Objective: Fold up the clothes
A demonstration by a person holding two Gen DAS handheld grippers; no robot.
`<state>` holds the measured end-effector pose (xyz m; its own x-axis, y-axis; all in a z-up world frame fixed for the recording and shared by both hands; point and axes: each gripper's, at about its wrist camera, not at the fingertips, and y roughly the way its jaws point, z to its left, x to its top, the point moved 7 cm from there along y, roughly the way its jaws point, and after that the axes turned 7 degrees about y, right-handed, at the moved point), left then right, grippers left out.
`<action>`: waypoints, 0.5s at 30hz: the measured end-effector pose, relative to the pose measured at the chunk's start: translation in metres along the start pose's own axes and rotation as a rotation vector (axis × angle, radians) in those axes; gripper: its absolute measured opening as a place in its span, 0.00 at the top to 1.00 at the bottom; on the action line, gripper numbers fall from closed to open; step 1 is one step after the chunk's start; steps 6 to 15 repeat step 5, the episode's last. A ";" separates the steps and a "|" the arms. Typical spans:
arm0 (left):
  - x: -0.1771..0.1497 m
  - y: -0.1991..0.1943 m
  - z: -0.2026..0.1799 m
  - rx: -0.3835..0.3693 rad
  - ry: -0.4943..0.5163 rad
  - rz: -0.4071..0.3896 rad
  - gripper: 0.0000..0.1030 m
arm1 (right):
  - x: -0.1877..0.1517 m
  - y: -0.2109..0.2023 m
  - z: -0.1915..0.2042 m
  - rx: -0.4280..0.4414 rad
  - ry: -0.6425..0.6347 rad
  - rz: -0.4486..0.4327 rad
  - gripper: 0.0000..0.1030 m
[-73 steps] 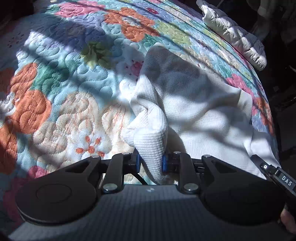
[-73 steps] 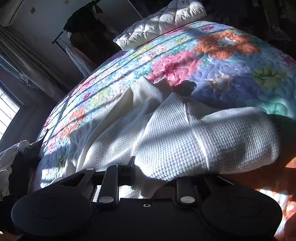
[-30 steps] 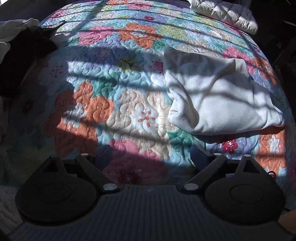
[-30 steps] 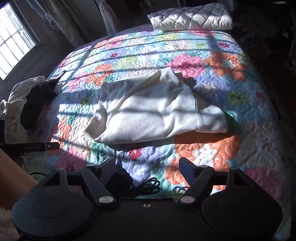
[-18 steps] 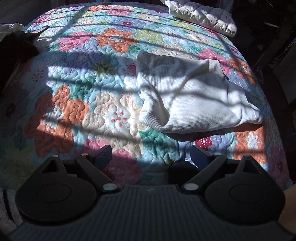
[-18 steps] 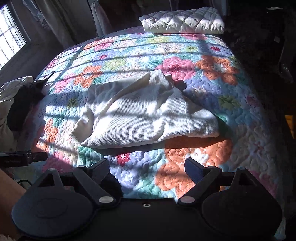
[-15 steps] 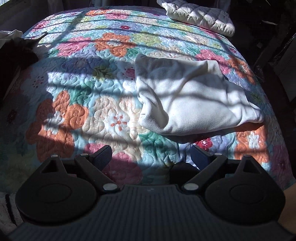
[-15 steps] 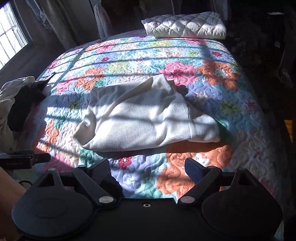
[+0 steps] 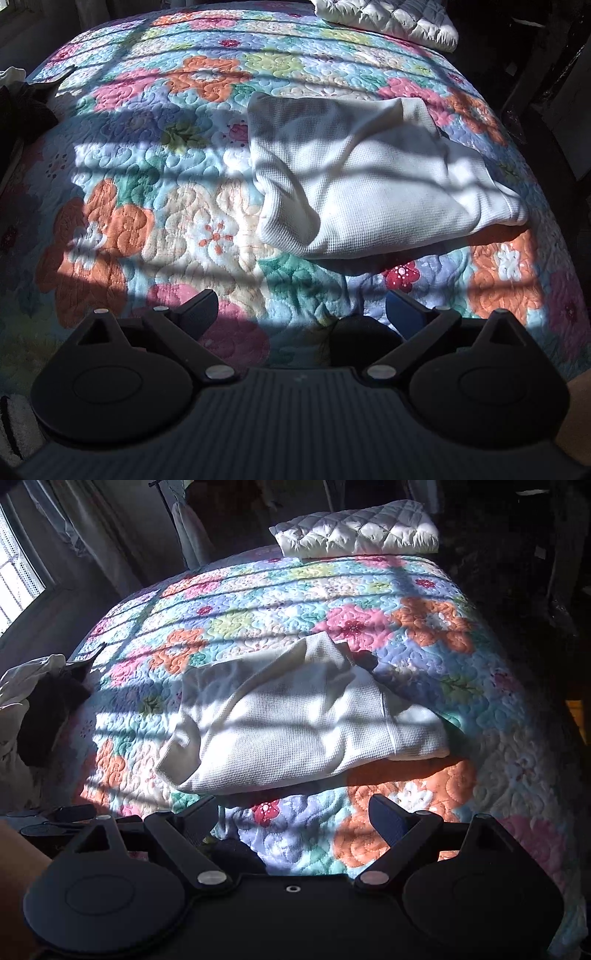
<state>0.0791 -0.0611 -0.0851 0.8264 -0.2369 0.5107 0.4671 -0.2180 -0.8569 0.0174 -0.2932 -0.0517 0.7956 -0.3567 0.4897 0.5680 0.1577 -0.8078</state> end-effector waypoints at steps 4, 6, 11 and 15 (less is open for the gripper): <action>-0.002 0.003 -0.001 0.000 -0.007 0.008 0.04 | -0.008 0.007 0.005 0.059 0.060 0.072 0.11; -0.003 0.004 -0.002 -0.005 -0.008 0.013 0.04 | -0.010 0.008 0.007 0.069 0.066 0.076 0.11; -0.003 0.004 -0.002 -0.005 -0.008 0.013 0.04 | -0.010 0.008 0.007 0.069 0.066 0.076 0.11; -0.003 0.004 -0.002 -0.005 -0.008 0.013 0.04 | -0.010 0.008 0.007 0.069 0.066 0.076 0.11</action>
